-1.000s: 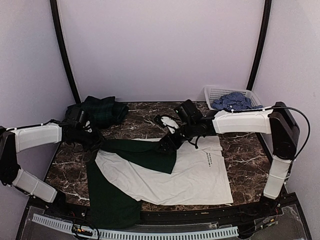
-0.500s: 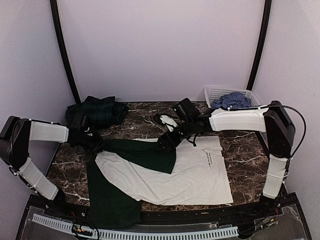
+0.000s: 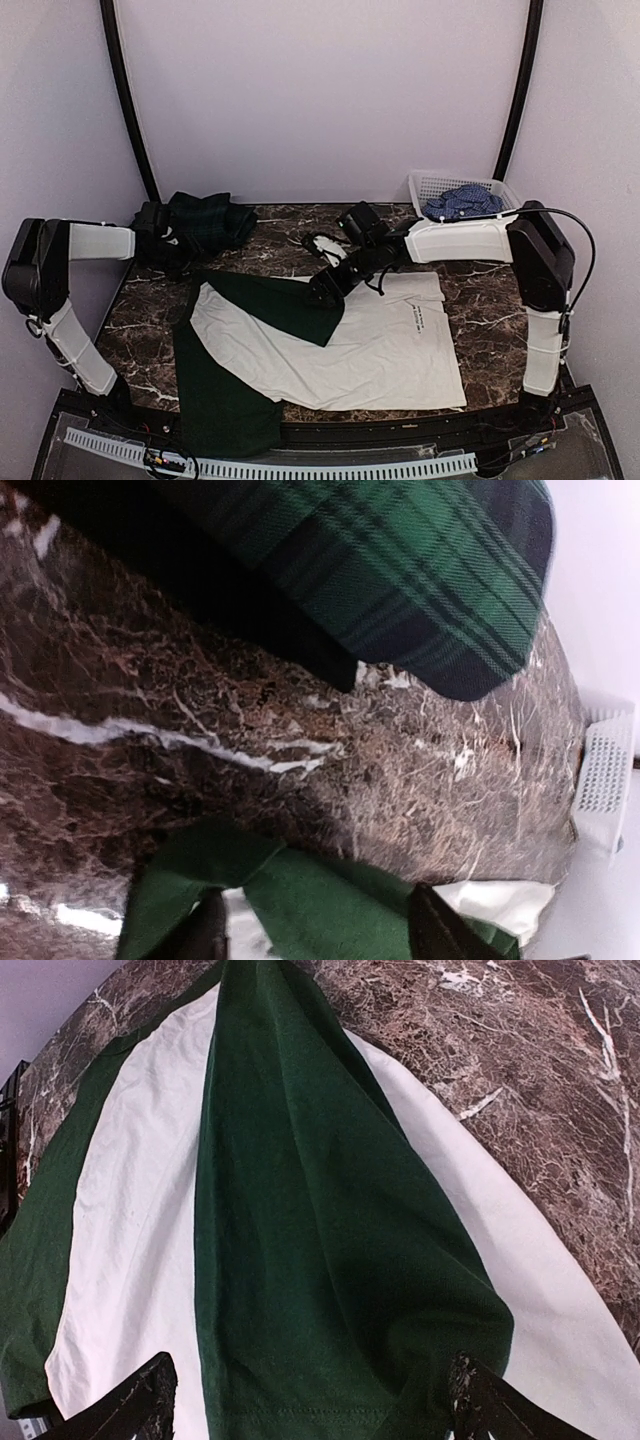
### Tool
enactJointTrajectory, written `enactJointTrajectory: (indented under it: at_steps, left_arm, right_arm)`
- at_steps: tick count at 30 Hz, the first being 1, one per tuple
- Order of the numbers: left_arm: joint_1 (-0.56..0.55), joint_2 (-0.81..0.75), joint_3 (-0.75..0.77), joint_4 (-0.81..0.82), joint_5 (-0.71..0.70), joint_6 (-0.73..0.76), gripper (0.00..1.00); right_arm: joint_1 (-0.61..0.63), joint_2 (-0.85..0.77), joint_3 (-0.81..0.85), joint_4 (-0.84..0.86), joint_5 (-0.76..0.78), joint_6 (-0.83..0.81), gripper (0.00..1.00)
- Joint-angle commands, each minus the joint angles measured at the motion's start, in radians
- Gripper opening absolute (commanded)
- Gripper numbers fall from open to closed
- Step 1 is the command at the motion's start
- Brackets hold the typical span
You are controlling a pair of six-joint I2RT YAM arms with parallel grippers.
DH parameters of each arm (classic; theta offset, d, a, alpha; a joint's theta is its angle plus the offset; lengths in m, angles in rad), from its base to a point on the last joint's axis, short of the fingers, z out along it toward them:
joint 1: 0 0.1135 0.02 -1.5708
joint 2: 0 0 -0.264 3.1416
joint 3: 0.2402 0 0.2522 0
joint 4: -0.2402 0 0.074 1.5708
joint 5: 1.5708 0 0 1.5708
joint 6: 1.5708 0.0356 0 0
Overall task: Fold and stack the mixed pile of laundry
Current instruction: Adjust the 1/3-folded T-shirt at the center of the board.
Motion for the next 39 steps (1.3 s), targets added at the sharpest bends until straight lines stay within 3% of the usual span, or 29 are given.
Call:
enactJointTrajectory:
  at_steps: [1, 6, 7, 9, 14, 20, 27, 32, 39]
  left_arm:
    - [-0.003, -0.232, -0.074, -0.145, -0.087, 0.067, 0.66]
    - [-0.201, -0.454, -0.150, -0.163, -0.071, 0.112, 0.52]
    - [-0.256, -0.482, -0.168, -0.122, -0.039, 0.104, 0.45]
    - [-0.334, -0.515, -0.232, -0.006, 0.017, 0.114, 0.41]
    - [-0.537, -0.488, -0.205, 0.001, -0.050, 0.365, 0.44]
    - [-0.759, -0.338, -0.112, 0.011, -0.137, 0.697, 0.45]
    - [-0.839, -0.113, -0.013, 0.064, -0.113, 1.016, 0.40]
    - [-0.847, -0.032, -0.018, 0.183, -0.035, 1.142, 0.38]
    - [-0.864, 0.018, -0.062, 0.286, -0.048, 1.285, 0.34]
  right_arm:
    - [-0.005, 0.040, 0.045, -0.005, -0.025, 0.026, 0.91]
    - [-0.011, 0.061, 0.053, 0.006, -0.028, 0.044, 0.91]
    - [-0.017, 0.065, 0.057, 0.003, -0.022, 0.052, 0.91]
    - [-0.032, 0.073, 0.061, 0.004, -0.031, 0.073, 0.90]
    - [-0.054, 0.094, 0.063, 0.001, -0.074, 0.097, 0.86]
    - [-0.060, 0.114, 0.066, -0.006, -0.077, 0.109, 0.85]
    - [-0.069, 0.121, 0.066, -0.008, -0.083, 0.119, 0.86]
    - [-0.077, 0.128, 0.069, -0.011, -0.089, 0.126, 0.86]
    - [-0.084, 0.143, 0.057, 0.000, -0.103, 0.134, 0.85]
